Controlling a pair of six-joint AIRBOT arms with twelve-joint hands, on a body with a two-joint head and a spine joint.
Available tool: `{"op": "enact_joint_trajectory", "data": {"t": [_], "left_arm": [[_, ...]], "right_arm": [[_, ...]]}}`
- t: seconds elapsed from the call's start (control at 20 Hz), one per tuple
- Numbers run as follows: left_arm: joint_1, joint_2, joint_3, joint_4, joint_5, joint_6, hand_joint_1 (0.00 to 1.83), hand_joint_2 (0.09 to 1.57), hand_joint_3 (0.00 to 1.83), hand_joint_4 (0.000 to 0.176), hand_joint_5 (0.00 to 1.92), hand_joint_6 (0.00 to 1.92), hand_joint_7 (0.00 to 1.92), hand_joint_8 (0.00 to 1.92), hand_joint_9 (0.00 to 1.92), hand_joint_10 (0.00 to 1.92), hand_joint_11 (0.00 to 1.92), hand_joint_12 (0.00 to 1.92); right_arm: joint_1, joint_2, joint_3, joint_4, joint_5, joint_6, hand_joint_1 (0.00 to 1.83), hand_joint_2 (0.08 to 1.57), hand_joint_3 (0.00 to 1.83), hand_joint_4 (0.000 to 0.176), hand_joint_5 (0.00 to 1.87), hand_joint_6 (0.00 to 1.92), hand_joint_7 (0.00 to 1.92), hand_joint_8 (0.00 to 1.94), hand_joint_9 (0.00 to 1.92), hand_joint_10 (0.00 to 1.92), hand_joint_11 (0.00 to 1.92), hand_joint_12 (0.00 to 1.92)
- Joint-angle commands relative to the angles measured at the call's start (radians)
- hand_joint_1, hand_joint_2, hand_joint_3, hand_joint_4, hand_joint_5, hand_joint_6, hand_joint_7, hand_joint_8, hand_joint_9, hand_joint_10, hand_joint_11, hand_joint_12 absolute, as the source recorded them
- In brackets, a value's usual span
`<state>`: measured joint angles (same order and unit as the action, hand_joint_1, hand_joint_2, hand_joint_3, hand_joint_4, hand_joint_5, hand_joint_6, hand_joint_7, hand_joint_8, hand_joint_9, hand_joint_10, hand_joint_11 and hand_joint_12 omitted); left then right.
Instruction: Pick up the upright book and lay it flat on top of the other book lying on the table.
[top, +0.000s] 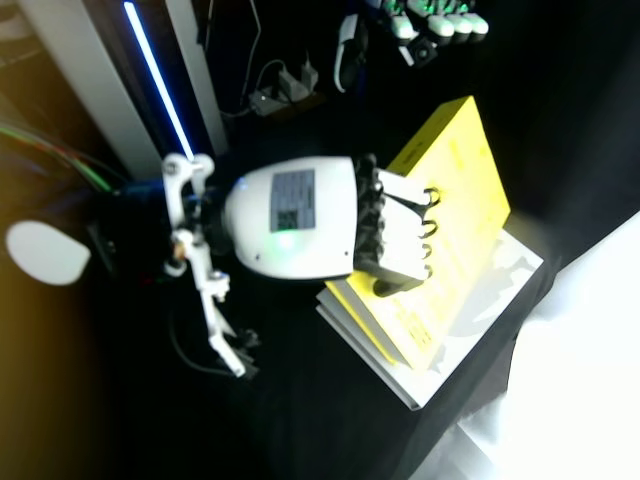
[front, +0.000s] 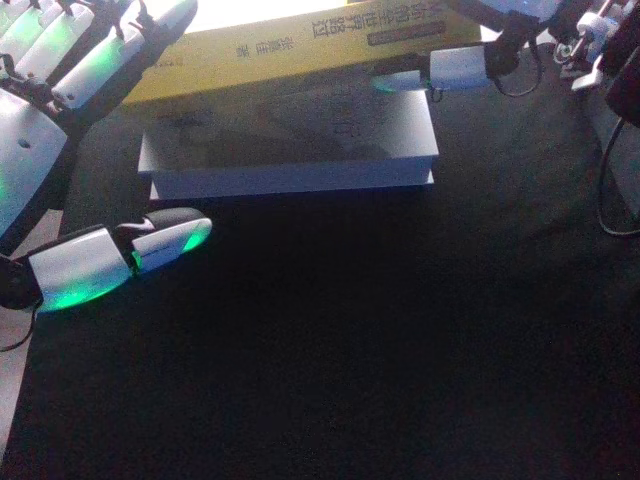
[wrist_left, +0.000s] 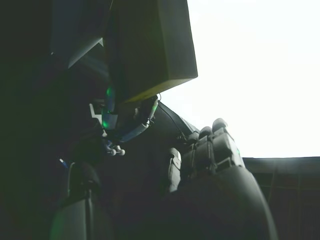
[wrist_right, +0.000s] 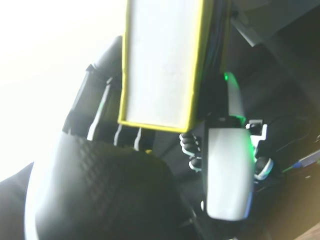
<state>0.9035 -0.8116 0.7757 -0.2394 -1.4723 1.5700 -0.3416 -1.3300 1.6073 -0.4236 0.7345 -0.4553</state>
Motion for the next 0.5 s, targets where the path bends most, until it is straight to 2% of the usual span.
{"op": "enact_joint_trajectory", "data": {"t": [0.0, 0.1, 0.15, 0.2, 0.25, 0.3, 0.35, 0.4, 0.45], "left_arm": [[-0.005, 0.008, -0.003, 0.016, -0.129, -0.002, 0.38, 1.06, 0.01, 0.176, 0.0, 0.0, 0.0, 0.0, 0.0, 0.0, 0.0, 0.0], [-0.002, 0.008, -0.004, 0.013, -0.134, -0.002, 0.38, 1.08, 0.01, 0.176, 0.0, 0.0, 0.0, 0.0, 0.0, 0.0, 0.0, 0.0], [-0.001, 0.008, -0.004, 0.01, -0.136, -0.002, 0.38, 1.08, 0.01, 0.176, 0.0, 0.0, 0.0, 0.0, 0.0, 0.0, 0.0, 0.0], [0.0, 0.007, -0.003, 0.008, -0.136, -0.002, 0.37, 1.09, 0.01, 0.176, 0.0, 0.0, 0.0, 0.0, 0.0, 0.0, 0.0, 0.0], [0.0, 0.007, -0.003, 0.007, -0.136, -0.002, 0.36, 1.09, 0.01, 0.176, 0.0, 0.0, 0.0, 0.0, 0.0, 0.0, 0.0, 0.0], [0.0, 0.007, -0.003, 0.007, -0.138, -0.002, 0.37, 1.08, 0.01, 0.176, 0.0, 0.0, 0.0, 0.0, 0.0, 0.0, 0.0, 0.0], [0.0, 0.007, -0.003, 0.006, -0.138, -0.002, 0.37, 1.09, 0.01, 0.176, 0.0, 0.0, 0.0, 0.0, 0.0, 0.0, 0.0, 0.0], [0.001, 0.007, -0.004, 0.004, -0.139, -0.002, 0.37, 1.09, 0.01, 0.176, 0.0, 0.0, 0.0, 0.0, 0.0, 0.0, 0.0, 0.0], [0.002, 0.007, -0.004, 0.002, -0.139, -0.002, 0.39, 1.07, 0.0, 0.176, 0.0, 0.0, 0.0, 0.0, 0.0, 0.0, 0.0, 0.0]], "right_arm": [[-0.025, -0.004, 0.009, 0.0, -0.089, 0.017, 1.38, 1.12, 0.0, 0.0, 0.79, 1.11, 1.06, 0.78, 0.97, 1.27, 0.79, 1.57], [-0.038, -0.006, 0.018, 0.009, -0.09, 0.045, 1.39, 1.09, 0.0, 0.0, 0.82, 1.07, 1.13, 0.67, 1.06, 1.15, 0.8, 1.57], [-0.044, -0.006, 0.017, 0.009, -0.09, 0.047, 1.36, 1.11, 0.0, 0.0, 0.67, 0.77, 0.99, 0.98, 0.91, 1.17, 0.7, 1.68], [-0.051, -0.006, 0.015, 0.009, -0.09, 0.047, 1.16, 1.16, 0.01, 0.0, 0.57, 0.56, 0.78, 0.66, 0.75, 1.18, 0.56, 1.74], [-0.056, -0.005, 0.014, 0.009, -0.09, 0.049, 0.74, 1.33, 0.06, 0.0, 0.36, 0.41, 0.54, 0.41, 0.46, 1.16, 0.25, 1.8], [-0.06, -0.004, 0.014, 0.009, -0.09, 0.071, 0.48, 1.4, 0.04, 0.0, 0.22, 0.32, 0.41, 0.22, 0.27, 1.11, 0.05, 1.8], [-0.063, 0.0, 0.015, 0.009, -0.089, 0.093, 0.37, 1.39, 0.02, 0.0, 0.05, 0.19, 0.19, 0.07, 0.05, 0.81, 0.01, 1.57], [-0.063, 0.005, 0.015, 0.009, -0.088, 0.114, 0.35, 1.38, 0.01, 0.0, 0.01, 0.06, 0.08, 0.02, 0.01, 0.54, 0.0, 1.35], [-0.064, 0.008, 0.015, 0.009, -0.087, 0.124, 0.39, 1.34, 0.0, 0.0, 0.0, 0.01, 0.02, 0.0, 0.0, 0.15, 0.0, 0.77]]}}
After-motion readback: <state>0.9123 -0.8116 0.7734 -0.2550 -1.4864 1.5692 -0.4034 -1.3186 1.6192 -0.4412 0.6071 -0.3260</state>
